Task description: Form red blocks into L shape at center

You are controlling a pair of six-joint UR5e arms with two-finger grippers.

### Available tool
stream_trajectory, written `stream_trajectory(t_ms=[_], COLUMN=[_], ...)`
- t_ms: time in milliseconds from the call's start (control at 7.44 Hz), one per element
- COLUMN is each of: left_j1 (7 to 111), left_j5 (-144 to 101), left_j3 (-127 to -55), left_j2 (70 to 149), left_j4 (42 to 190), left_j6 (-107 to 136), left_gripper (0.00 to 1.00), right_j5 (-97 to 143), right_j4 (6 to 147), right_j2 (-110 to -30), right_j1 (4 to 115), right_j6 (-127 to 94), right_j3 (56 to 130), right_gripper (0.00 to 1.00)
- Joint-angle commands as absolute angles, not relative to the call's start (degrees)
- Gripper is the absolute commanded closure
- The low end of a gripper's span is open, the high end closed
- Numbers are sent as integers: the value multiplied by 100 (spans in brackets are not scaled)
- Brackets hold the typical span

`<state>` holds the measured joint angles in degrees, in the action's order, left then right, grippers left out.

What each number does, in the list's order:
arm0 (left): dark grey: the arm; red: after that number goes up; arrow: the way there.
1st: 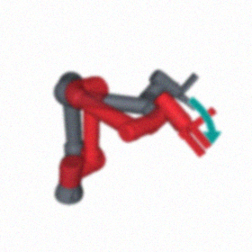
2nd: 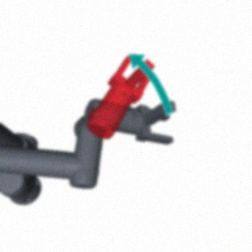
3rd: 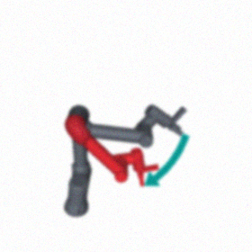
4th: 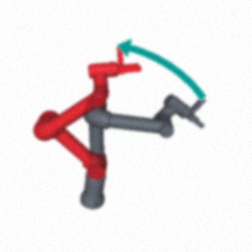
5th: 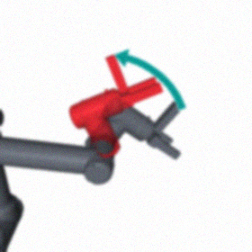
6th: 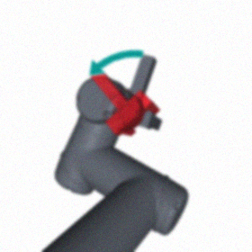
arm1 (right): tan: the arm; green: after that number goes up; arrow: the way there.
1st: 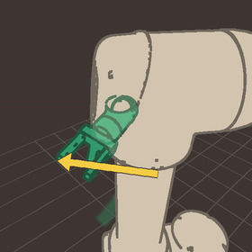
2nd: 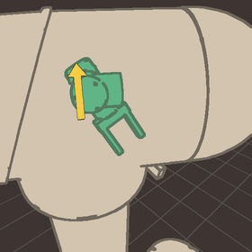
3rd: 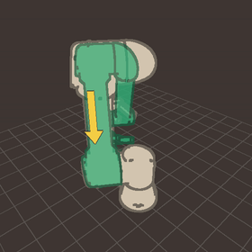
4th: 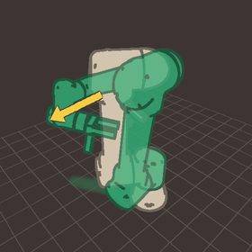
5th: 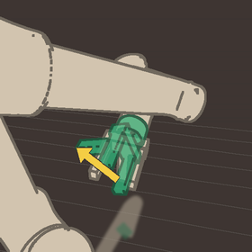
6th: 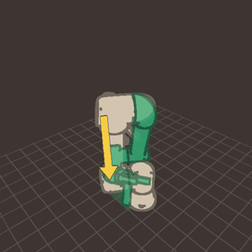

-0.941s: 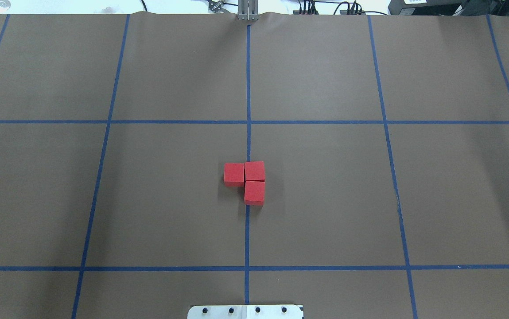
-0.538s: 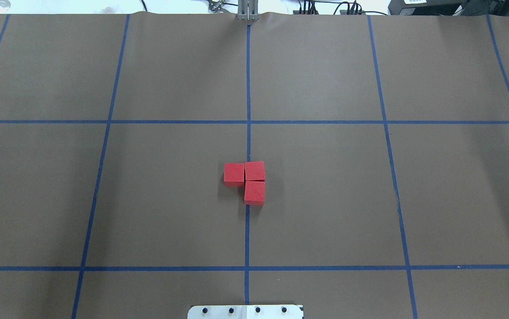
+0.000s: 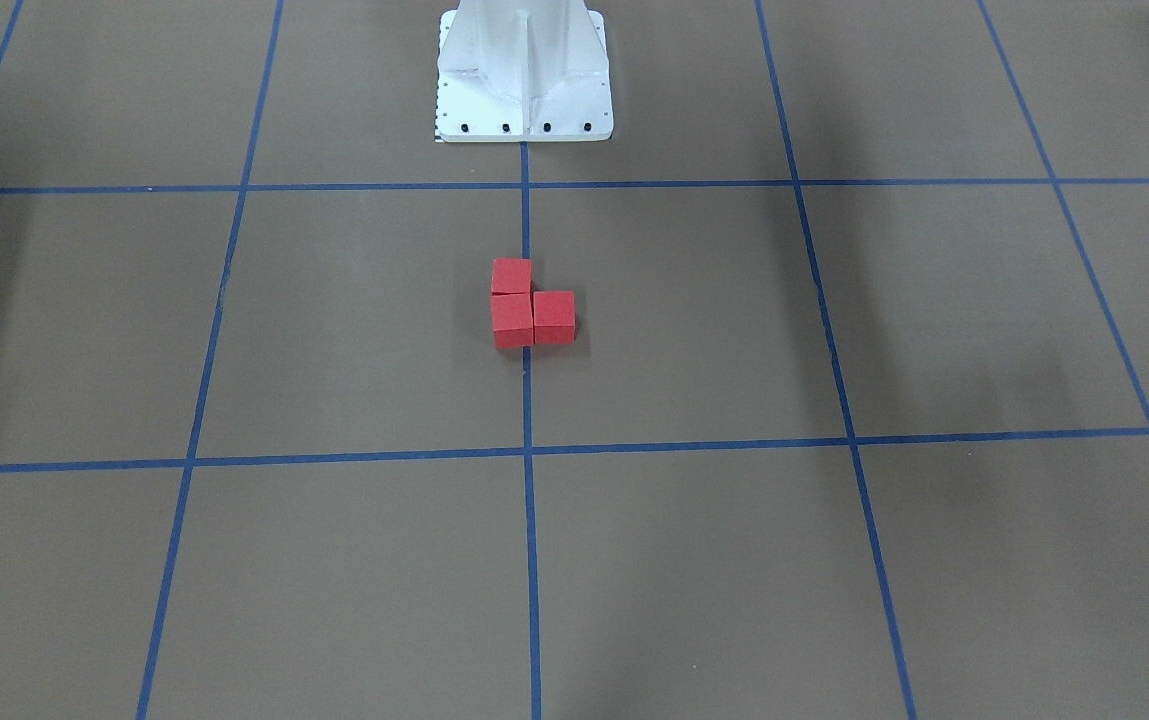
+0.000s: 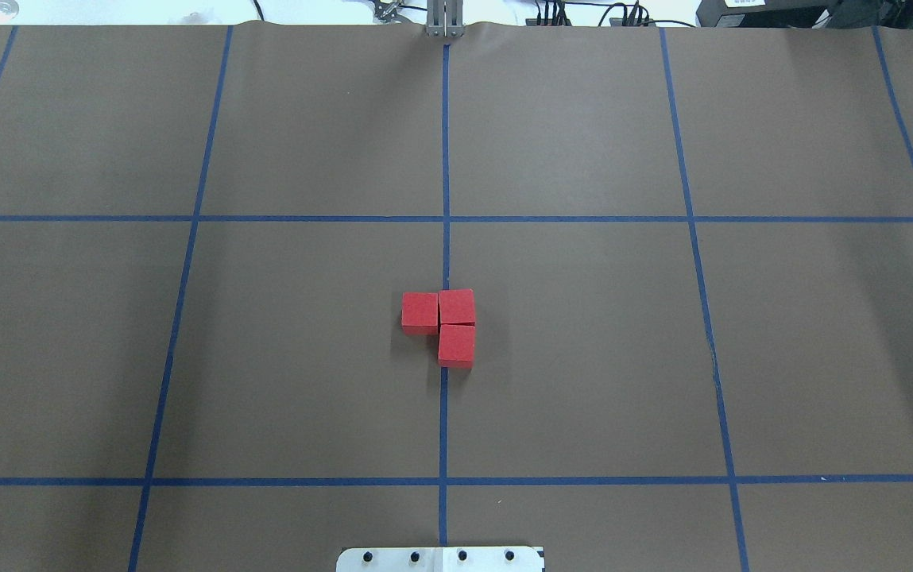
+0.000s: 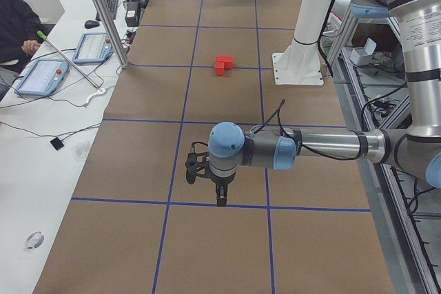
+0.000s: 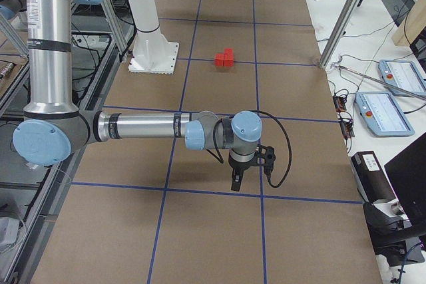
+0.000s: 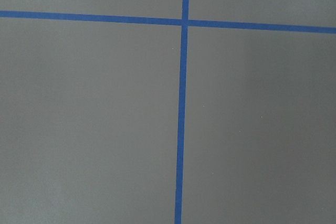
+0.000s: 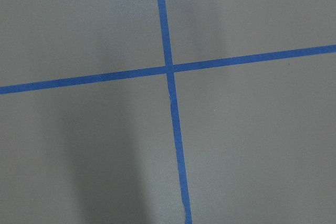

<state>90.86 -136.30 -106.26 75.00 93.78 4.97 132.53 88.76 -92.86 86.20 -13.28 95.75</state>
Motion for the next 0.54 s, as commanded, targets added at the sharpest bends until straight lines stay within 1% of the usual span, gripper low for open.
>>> stream_trajectory(t_ms=[0,403], left_j1=[9079,9079], left_j5=[-13325,-13386], left_j3=[-10643,-10687], left_j2=[7541,7515], left_j4=[9387,9396], left_j6=[527,527], left_gripper=[0,0], right_j5=[13228,13201], right_j4=[8877,8868], right_j2=[-9281,-9281], right_j1=[8622,8622], right_j6=[-1327,-1362], right_j3=[9580,9545], right_gripper=[0,0])
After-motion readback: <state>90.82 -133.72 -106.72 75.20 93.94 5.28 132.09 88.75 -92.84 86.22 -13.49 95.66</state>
